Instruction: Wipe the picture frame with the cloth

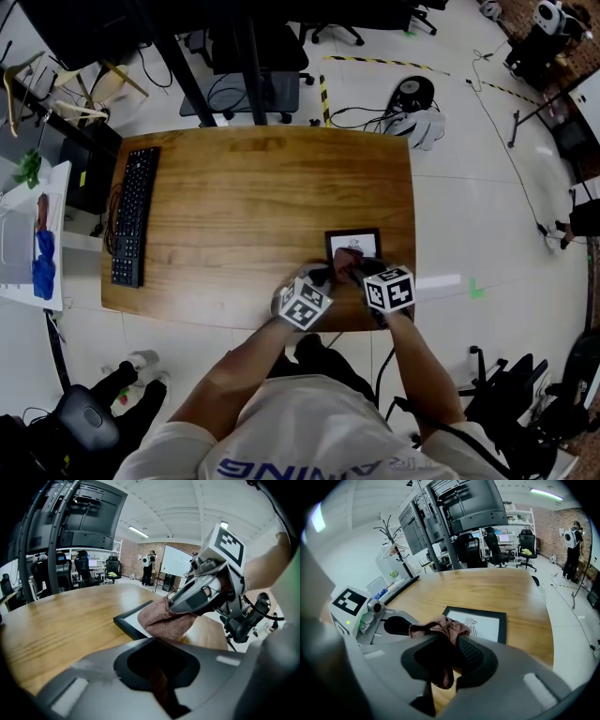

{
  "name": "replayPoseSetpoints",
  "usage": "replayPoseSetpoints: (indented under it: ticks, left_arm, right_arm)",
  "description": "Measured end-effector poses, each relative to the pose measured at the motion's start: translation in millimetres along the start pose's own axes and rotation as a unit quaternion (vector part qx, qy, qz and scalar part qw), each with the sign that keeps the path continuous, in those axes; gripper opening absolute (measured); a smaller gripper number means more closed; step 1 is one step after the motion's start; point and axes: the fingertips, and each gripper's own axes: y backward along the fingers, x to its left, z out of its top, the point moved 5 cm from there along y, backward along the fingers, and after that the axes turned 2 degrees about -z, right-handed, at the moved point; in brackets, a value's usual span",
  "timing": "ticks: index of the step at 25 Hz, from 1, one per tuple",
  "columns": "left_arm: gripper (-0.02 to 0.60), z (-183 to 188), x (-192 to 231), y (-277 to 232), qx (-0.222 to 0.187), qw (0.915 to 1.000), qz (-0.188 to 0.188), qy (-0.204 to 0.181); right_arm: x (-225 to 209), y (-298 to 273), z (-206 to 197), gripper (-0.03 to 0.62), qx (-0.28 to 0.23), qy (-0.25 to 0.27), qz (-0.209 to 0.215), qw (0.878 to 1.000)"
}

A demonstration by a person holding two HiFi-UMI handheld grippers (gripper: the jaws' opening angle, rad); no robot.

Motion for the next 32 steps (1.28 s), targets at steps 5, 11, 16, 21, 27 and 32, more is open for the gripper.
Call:
replayPoseSetpoints:
  ticks: [5,11,16,21,27,32]
  left_arm:
    - [0.006,0.7,0.5,-1.1,0.000,1.0000,-0.001,0.000]
    - [0.006,0.1,0.1,-1.9,-0.002,1.0000,-0.003,0.000]
    - [0.006,-0.5,0.9,-1.1,-0.001,1.0000,-0.001,0.000]
    - [0.006,0.1,0.0,-1.8,-0.002,1.0000,-0.003,0.000]
    - [0.006,-0.9,0.5,-0.7,0.003,1.0000,-0.002,0.004]
    - [0.006,0.7,1.0,-0.1,-0.001,1.0000,0.000,0.001]
  right_arm:
    - [-11.3,3.5,-1.3,0.086,-0.005,-0.007,-0.011,1.000]
    - [-35.9,16.2,-6.9,0.086,-0.007,-0.022,-0.036,0.999]
    - [-54.9,26.4,-11.4,0.086,-0.009,-0.028,-0.059,0.998]
    - [-66.1,33.6,-14.6,0.086,-0.016,-0.037,-0.068,0.997]
    - [-73.0,38.9,-17.2,0.087,-0.022,-0.043,-0.075,0.996]
    - [-78.9,42.2,-21.0,0.087,-0.024,-0.049,-0.081,0.995]
